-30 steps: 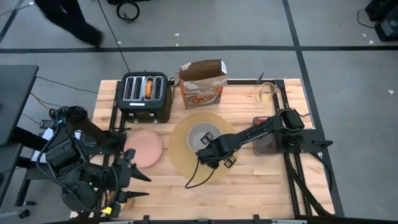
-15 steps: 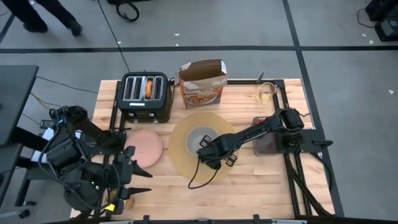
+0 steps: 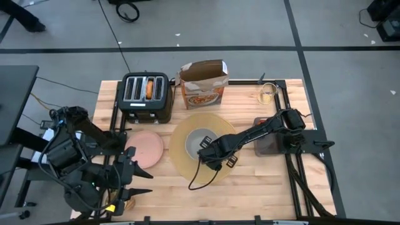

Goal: Arrange a breakfast setting
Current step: Put the gray bowl on the brown table mat, then pour the cereal from the cereal box into the gray bowl

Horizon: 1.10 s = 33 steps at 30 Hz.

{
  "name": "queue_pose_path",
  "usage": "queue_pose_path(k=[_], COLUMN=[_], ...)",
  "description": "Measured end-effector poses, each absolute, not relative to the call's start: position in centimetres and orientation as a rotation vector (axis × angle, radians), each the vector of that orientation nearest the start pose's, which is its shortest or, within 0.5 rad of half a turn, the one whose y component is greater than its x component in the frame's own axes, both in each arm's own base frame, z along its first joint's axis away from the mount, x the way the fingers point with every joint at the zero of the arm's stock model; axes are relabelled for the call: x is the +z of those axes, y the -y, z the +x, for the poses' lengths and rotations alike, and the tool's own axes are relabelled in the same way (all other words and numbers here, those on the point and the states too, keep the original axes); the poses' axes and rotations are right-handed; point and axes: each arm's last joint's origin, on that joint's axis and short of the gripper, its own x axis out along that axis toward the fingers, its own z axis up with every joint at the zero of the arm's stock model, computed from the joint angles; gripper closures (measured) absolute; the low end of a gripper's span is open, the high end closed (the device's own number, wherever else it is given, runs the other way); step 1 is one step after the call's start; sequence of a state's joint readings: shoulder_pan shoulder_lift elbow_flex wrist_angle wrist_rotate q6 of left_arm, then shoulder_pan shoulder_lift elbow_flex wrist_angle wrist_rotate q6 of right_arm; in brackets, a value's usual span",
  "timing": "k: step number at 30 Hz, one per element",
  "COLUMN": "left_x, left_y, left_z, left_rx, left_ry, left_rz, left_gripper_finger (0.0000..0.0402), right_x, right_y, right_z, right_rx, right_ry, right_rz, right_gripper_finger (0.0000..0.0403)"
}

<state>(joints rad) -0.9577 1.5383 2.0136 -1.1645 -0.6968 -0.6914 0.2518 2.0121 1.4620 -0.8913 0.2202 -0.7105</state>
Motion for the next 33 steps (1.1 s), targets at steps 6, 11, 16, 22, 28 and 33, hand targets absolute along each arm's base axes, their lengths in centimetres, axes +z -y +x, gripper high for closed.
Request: queue_pose_path(k=[6, 11, 16, 22, 28, 33], left_x=[47.6, 47.6, 47.5, 47.5, 47.8, 48.5], left_y=[21.1, 21.1, 21.1, 21.1, 20.8, 19.6], left_z=[17.1, 17.1, 17.1, 17.1, 17.0, 16.3], left_rx=[-0.076, -0.076, -0.076, -0.076, -0.048, 0.025], left_ry=[-0.521, -0.521, -0.522, -0.522, -0.497, -0.431], left_rz=[-0.170, -0.170, -0.170, -0.169, -0.167, -0.133], left_gripper_finger=[0.0221, 0.0221, 0.0221, 0.0221, 0.0221, 0.0221], right_x=[17.2, 17.3, 17.3, 18.0, 21.1, 26.3], right_y=[-8.9, -8.9, -8.9, -8.9, -9.7, -10.6], right_z=[37.4, 36.8, 36.6, 36.8, 36.9, 35.9], right_rx=[0.501, 0.542, 0.545, 0.536, 0.546, 0.447], right_ry=[-1.384, -1.437, -1.451, -1.444, -1.480, -1.593], right_rz=[-0.960, -0.931, -0.933, -0.936, -0.940, -0.808], right_gripper_finger=[0.0308, 0.0310, 0.0310, 0.0310, 0.0310, 0.0306])
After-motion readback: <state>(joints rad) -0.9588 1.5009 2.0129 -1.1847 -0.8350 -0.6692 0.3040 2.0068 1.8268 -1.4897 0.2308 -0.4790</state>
